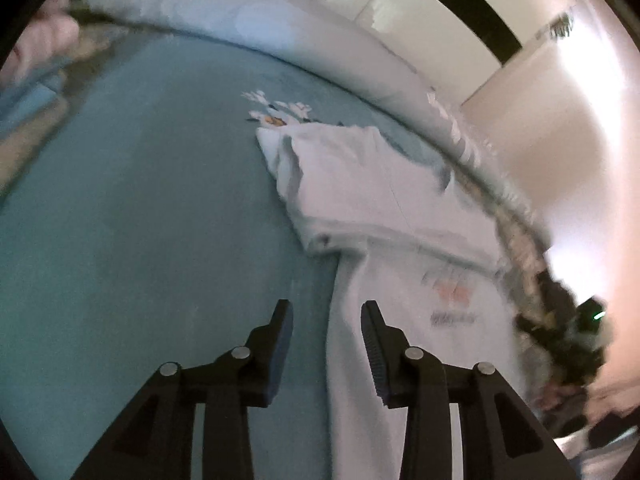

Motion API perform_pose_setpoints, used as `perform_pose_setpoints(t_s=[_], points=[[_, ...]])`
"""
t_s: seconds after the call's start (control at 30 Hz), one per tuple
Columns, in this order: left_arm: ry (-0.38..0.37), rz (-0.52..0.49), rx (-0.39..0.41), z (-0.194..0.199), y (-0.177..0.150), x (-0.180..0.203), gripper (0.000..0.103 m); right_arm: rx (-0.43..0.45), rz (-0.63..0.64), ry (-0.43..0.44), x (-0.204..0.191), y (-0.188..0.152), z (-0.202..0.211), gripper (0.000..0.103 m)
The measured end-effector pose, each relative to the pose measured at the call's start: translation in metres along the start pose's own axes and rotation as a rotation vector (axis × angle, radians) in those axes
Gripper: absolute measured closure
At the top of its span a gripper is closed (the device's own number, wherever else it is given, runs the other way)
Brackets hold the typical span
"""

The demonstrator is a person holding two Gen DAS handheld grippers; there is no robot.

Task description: Fold clothes

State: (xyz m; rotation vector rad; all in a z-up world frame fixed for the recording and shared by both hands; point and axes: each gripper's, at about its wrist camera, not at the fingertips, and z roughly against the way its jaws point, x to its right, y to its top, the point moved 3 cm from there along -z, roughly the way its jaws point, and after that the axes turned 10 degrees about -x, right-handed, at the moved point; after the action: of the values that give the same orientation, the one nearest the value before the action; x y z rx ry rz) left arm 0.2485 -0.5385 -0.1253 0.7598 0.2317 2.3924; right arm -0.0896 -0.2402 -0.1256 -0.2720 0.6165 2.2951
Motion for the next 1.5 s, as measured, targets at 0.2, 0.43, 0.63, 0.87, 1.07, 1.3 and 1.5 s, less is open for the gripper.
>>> perform_pose_setpoints(t_s=[0.2, 0.43, 0.63, 0.87, 1.07, 1.3, 1.5], points=[[0.276, -0.172, 0.149, 0.036, -0.035, 0.057, 0.060, 0.008, 0.066, 0.001, -0.008, -0.035, 0.024, 0.062], [0.475, -0.250, 0.271, 0.069, -0.065, 0.104, 0.041, 0.011, 0.196, -0.052, -0.028, -0.069, 0.045, 0.062], [0.532, -0.290, 0.316, 0.079, -0.083, 0.126, 0.032, 0.013, 0.246, -0.060, -0.040, -0.085, 0.048, 0.060], [0.537, -0.284, 0.304, 0.074, -0.092, 0.123, 0.023, 0.058, 0.267, -0.078, -0.063, -0.095, 0.066, 0.040], [0.515, -0.259, 0.256, 0.065, -0.105, 0.116, 0.022, 0.116, 0.327, -0.158, -0.084, -0.104, 0.085, 0.025], [0.509, -0.234, 0.228, 0.064, -0.114, 0.111, 0.020, 0.194, 0.408, -0.262, -0.095, -0.116, 0.103, 0.012], [0.496, -0.233, 0.211, 0.063, -0.121, 0.117, 0.020, 0.218, 0.468, -0.296, -0.101, -0.126, 0.111, 0.012]])
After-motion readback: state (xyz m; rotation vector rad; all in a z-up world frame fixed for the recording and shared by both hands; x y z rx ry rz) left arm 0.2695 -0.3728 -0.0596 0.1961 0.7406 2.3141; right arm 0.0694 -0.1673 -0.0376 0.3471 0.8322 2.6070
